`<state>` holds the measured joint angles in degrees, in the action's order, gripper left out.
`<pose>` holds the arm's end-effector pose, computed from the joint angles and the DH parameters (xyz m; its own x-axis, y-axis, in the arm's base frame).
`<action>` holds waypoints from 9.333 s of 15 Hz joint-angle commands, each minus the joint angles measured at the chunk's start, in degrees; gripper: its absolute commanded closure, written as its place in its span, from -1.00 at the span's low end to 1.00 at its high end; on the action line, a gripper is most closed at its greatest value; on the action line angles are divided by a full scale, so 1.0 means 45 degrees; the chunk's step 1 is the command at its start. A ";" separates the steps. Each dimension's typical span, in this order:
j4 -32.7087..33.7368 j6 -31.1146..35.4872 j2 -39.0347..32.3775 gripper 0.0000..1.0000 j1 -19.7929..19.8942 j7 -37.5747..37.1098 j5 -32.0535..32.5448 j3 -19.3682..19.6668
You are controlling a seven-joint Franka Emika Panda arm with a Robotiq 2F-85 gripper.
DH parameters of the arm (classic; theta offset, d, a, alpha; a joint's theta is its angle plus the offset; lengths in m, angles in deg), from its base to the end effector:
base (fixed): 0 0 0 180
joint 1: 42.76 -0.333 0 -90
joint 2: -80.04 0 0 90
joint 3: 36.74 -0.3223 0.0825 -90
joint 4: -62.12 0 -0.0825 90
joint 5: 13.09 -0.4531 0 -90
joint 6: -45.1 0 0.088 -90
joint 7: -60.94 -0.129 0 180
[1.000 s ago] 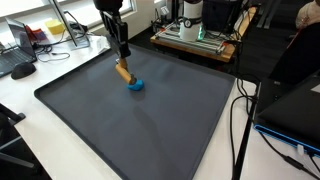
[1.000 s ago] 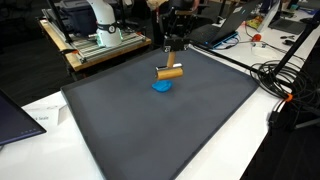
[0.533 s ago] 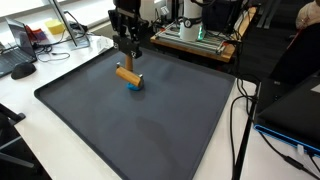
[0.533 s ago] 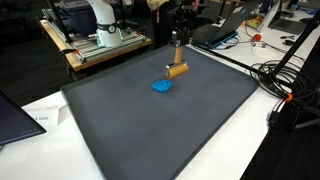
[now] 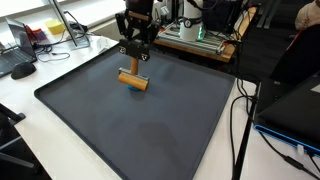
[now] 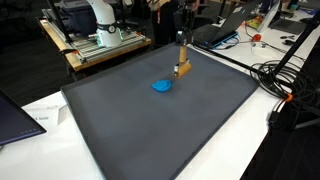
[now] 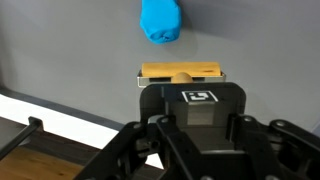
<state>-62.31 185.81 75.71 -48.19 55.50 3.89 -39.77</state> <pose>0.6185 0.0879 0.3213 0.9400 0.2747 0.2022 0.2335 -0.9504 0.2057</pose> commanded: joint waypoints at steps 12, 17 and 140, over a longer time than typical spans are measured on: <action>-0.0161 -0.0385 -0.0102 0.57 -0.1047 -0.1127 0.3826 -0.0581; 0.0224 -0.2111 -0.0373 0.57 -0.1697 -0.0770 0.4808 -0.1178; 0.2505 -0.1749 -0.3974 0.57 0.1841 1.2481 -0.3859 -0.0594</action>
<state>-50.15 172.24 62.46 -39.48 112.11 -9.62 -40.93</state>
